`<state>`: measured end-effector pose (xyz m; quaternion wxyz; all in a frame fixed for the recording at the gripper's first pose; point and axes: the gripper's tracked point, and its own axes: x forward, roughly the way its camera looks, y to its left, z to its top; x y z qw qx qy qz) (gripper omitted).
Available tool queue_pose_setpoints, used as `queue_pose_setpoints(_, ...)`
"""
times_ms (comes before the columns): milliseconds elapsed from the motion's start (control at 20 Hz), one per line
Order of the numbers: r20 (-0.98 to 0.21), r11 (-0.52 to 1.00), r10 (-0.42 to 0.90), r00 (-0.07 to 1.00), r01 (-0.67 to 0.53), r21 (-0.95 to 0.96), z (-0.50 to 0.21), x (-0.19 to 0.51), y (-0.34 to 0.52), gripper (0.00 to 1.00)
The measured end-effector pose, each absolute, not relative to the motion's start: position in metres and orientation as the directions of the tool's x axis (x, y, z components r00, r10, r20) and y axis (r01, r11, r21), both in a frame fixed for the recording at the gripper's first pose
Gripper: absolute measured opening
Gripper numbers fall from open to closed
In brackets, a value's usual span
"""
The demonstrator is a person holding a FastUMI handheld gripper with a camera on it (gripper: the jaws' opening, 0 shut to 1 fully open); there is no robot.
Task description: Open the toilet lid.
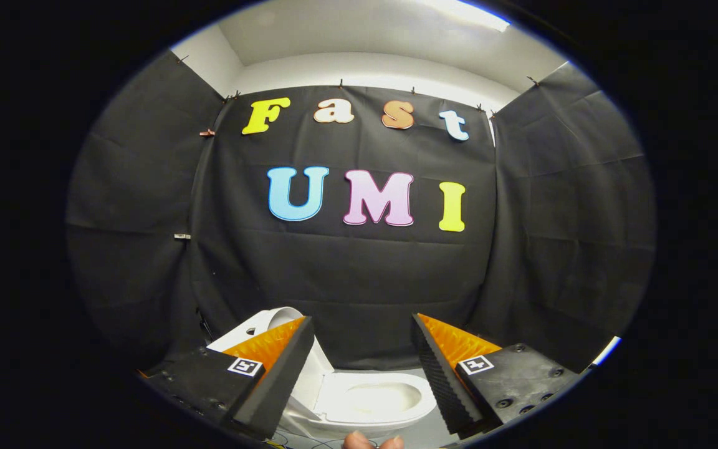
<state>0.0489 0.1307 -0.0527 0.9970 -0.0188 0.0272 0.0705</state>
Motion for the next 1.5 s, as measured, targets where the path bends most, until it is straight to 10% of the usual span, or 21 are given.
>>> queue_pose_setpoints(1500, -0.001, 0.989, 0.141, 0.99, -0.14, 0.056, -0.023, 0.01, 0.054, 1.0)
